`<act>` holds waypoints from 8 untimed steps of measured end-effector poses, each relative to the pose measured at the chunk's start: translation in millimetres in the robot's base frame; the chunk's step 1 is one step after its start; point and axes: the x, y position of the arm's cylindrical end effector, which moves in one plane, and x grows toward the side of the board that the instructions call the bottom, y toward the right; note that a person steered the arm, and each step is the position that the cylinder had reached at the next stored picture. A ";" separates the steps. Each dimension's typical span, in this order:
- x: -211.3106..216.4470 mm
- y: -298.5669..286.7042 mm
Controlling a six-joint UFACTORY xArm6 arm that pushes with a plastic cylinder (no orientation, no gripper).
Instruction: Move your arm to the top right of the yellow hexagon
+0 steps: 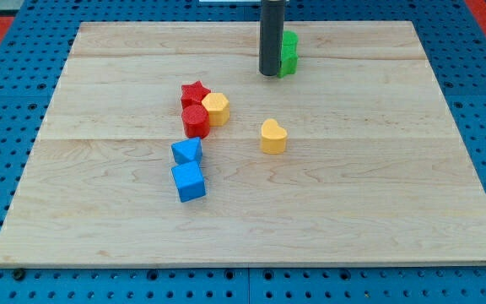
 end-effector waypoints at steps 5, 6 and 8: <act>34.8 13.9; 87.6 13.9; 78.3 -12.0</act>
